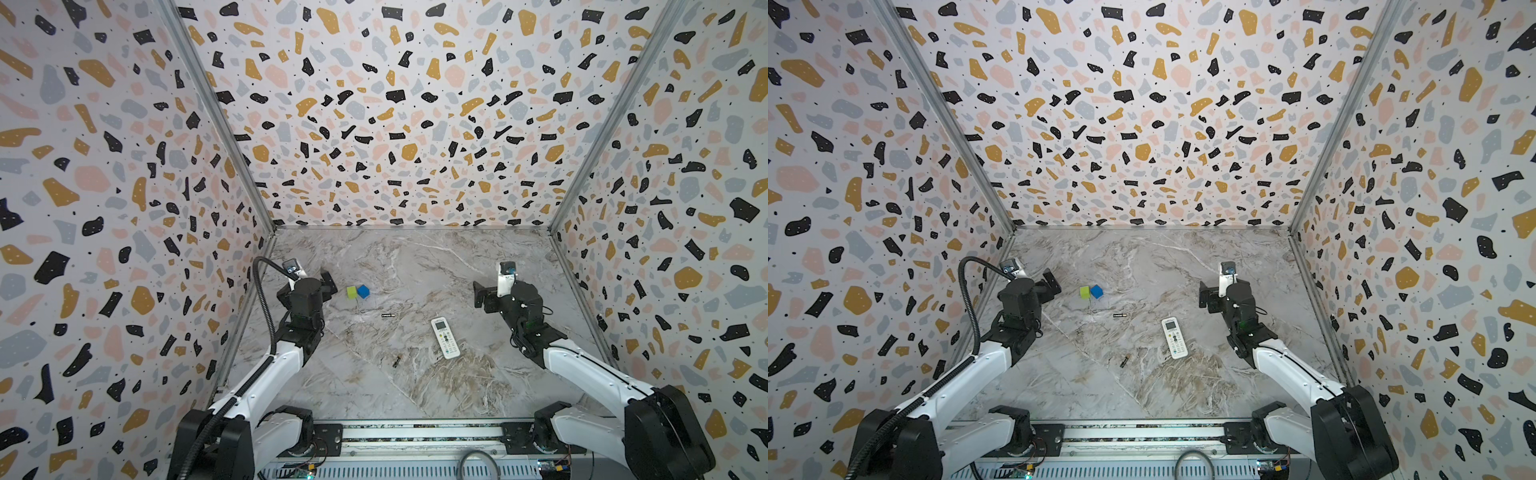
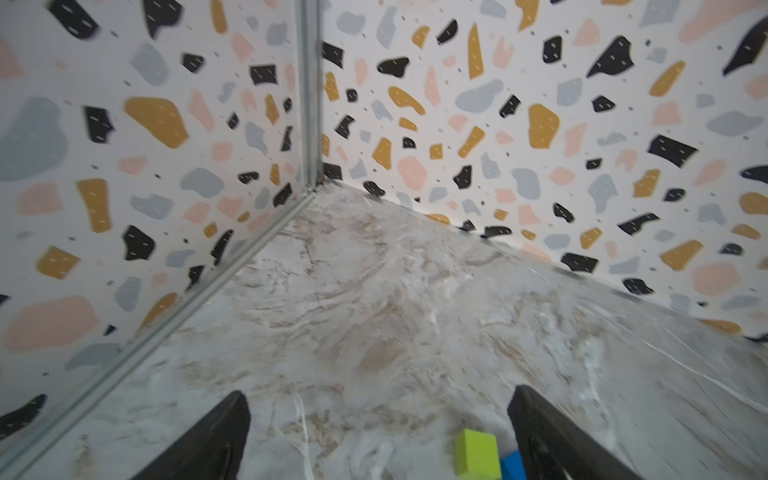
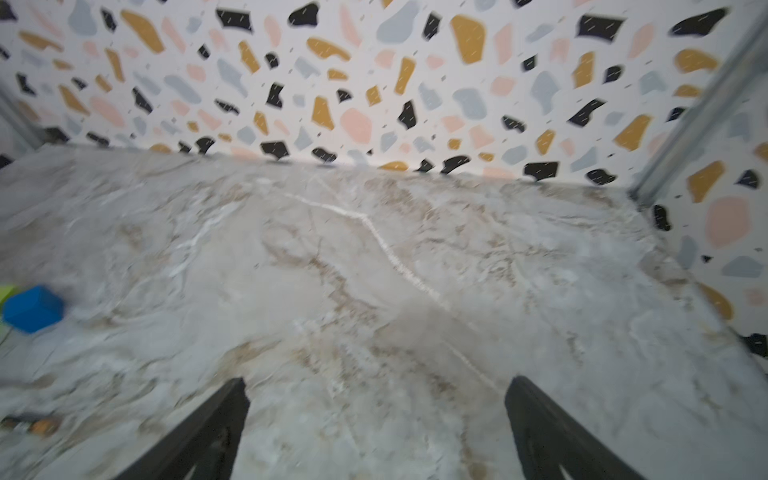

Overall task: Load the batteries into the remote control
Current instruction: 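Reach the right gripper down and grasp the white remote while the left arm moves inward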

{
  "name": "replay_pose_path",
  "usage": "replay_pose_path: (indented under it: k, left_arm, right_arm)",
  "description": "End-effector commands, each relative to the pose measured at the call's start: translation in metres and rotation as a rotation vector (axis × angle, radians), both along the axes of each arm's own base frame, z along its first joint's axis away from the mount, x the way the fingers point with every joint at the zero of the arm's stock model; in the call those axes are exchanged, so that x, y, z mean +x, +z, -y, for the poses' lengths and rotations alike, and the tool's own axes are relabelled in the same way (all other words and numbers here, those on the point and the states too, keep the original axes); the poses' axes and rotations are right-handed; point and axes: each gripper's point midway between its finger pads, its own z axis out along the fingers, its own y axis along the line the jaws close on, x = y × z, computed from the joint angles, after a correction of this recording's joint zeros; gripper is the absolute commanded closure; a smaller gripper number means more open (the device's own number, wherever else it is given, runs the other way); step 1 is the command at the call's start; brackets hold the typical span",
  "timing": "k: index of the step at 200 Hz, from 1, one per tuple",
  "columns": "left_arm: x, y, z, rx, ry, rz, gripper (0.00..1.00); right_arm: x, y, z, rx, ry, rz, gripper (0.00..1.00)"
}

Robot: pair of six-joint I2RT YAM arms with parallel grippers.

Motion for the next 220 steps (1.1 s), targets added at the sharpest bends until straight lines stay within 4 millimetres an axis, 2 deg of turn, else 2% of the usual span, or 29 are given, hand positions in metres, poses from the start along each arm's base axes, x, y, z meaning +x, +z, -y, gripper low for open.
replay_pose_path:
  k: [1,29,50,72,97,136,175,220]
  left_arm:
    - [-0.015,-0.027,0.046,-0.133,-0.177,-0.145,0.01]
    - [-0.029,-0.038,0.097,-0.233,-0.346,-0.181,0.01]
    - [-0.042,-0.047,0.132,-0.236,-0.441,-0.214,0.0]
    - [-0.05,-0.048,0.157,-0.249,-0.514,-0.221,0.04]
    - [-0.055,-0.041,0.181,-0.267,-0.609,-0.202,0.04]
    - [-0.062,-0.032,0.2,-0.282,-0.707,-0.183,0.03]
    - [-0.071,-0.022,0.22,-0.295,-0.78,-0.161,0.03]
    - [-0.073,-0.016,0.229,-0.3,-0.796,-0.15,0.03]
  right_arm:
    - [-0.041,-0.042,-0.027,-0.053,0.094,-0.266,0.01]
    - [-0.071,-0.064,-0.058,-0.089,0.201,-0.422,0.01]
    - [-0.086,-0.082,-0.069,-0.153,0.227,-0.516,0.01]
    - [-0.094,-0.098,-0.075,-0.185,0.225,-0.582,0.01]
    - [-0.102,-0.109,-0.086,-0.191,0.246,-0.621,0.01]
    - [-0.113,-0.129,-0.088,-0.222,0.252,-0.677,0.0]
    - [-0.118,-0.141,-0.083,-0.248,0.248,-0.703,0.1]
    - [-0.12,-0.15,-0.078,-0.277,0.244,-0.718,0.17]
